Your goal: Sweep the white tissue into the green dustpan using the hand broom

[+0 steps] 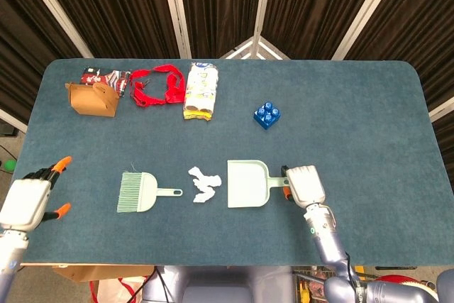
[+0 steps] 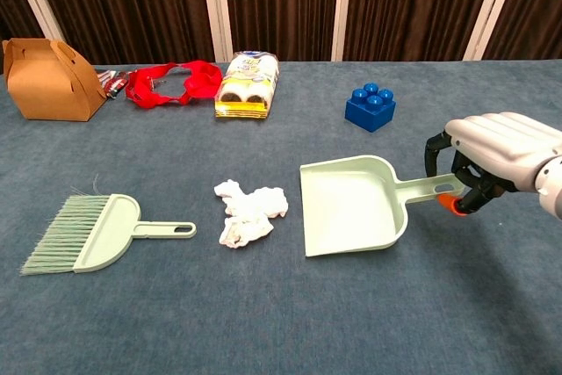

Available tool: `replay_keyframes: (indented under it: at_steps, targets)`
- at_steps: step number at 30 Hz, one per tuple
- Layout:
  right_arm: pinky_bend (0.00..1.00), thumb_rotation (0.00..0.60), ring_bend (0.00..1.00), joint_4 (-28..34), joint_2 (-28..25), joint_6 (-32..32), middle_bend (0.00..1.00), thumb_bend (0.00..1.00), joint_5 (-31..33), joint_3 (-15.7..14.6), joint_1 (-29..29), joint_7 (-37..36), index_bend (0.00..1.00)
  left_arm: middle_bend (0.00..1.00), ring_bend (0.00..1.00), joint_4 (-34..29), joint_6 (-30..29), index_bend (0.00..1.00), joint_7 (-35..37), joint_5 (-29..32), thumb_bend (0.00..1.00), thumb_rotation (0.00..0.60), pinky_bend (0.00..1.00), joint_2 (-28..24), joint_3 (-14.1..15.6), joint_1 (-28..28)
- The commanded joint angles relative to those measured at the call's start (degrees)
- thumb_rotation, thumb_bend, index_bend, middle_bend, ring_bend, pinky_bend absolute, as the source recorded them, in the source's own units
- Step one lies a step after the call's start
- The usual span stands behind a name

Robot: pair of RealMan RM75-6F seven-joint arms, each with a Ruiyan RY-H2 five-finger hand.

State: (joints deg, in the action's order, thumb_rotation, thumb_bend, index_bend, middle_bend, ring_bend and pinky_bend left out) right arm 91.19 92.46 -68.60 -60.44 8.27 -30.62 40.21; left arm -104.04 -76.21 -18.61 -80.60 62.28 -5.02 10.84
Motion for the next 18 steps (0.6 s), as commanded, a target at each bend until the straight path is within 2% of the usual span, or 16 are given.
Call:
replay_keyframes:
  at_steps: [1, 4, 6, 12, 15, 18]
  targets:
    - [0.90, 0.600, 0.87, -0.82, 0.86, 0.29, 0.89, 0.50, 0.78, 0.40, -0.40, 0.16, 0.65, 0.42, 0.45, -0.51, 3.14, 0.23, -4.47, 4.86, 0.17, 0.600, 0.52, 1.94, -3.11, 3.56]
    - [0.90, 0.600, 0.87, -1.42, 0.99, 0.21, 0.89, 0.50, 0.84, 0.46, -0.73, 0.71, 0.65, 0.43, 0.46, 0.06, 5.03, 0.22, -8.00, 8.06, 0.17, 0.600, 0.53, 3.60, -4.36, 5.93]
    - [0.90, 0.600, 0.87, -1.45, 1.01, 0.13, 0.89, 0.50, 1.07, 0.62, -0.84, 0.77, 0.65, 0.47, 0.50, -0.03, 6.42, 0.22, -10.36, 10.37, 0.17, 0.600, 0.57, 4.94, -4.94, 7.57]
    - [0.90, 0.600, 0.87, -1.05, 0.91, -0.20, 0.89, 0.50, 1.42, 0.54, -1.00, 1.38, 0.65, 0.78, 0.83, 0.58, 9.18, 0.32, -17.63, 16.31, 0.19, 0.600, 0.89, 10.10, -4.95, 11.66]
    - [0.90, 0.600, 0.87, -0.83, 0.79, -0.31, 0.89, 0.50, 1.44, 0.45, -1.04, 1.51, 0.65, 0.88, 0.92, 1.06, 9.39, 0.35, -20.01, 18.39, 0.22, 0.600, 0.98, 12.65, -4.92, 13.06]
    - [0.90, 0.600, 0.87, -0.94, 0.98, -0.32, 0.89, 0.50, 1.63, 0.60, -1.32, 1.86, 0.65, 0.94, 0.97, 1.93, 9.26, 0.39, -22.39, 20.26, 0.27, 0.600, 1.00, 15.47, -4.92, 14.55]
